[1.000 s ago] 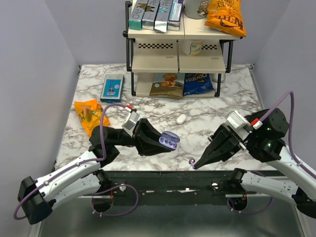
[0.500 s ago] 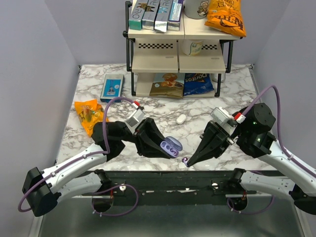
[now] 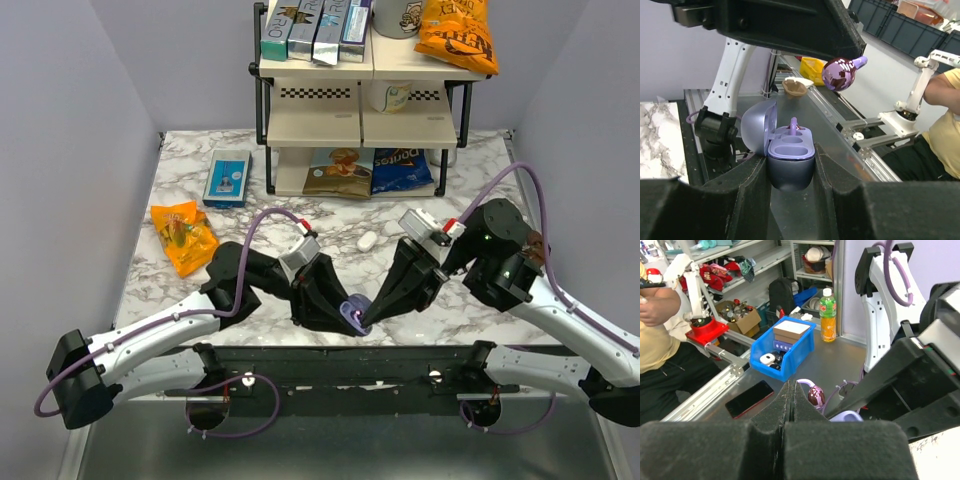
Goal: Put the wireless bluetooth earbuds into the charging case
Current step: Place the earbud in the charging case.
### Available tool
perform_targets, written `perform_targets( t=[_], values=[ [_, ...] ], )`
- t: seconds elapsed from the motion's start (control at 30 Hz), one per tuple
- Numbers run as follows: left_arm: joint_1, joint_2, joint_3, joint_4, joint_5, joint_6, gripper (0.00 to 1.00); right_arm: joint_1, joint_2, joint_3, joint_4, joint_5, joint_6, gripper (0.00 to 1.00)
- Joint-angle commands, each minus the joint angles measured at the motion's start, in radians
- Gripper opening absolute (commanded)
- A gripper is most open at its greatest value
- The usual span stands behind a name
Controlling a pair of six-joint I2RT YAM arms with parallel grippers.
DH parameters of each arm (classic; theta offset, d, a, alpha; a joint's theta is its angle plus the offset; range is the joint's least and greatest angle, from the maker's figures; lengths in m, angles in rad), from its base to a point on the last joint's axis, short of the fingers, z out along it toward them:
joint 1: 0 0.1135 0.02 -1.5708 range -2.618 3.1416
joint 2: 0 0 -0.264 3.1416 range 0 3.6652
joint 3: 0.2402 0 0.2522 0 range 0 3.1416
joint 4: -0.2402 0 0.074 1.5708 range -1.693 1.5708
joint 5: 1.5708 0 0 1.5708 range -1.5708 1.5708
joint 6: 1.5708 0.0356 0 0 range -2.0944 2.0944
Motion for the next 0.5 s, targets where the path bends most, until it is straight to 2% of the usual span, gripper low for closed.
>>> perform_targets(
  t=[0.0, 0.47],
  values=[
    [-0.034, 0.004, 0.041, -0.049, 0.012, 0.082, 0.00, 0.004, 0.013, 0.018, -0.027, -0.002, -0.030, 0.01],
    [-0.056, -0.007, 0.055, -0.077, -0.010, 0.132, 0.00, 0.004, 0.021, -0.002, -0.081, 0.001, -0.063, 0.01]
  ],
)
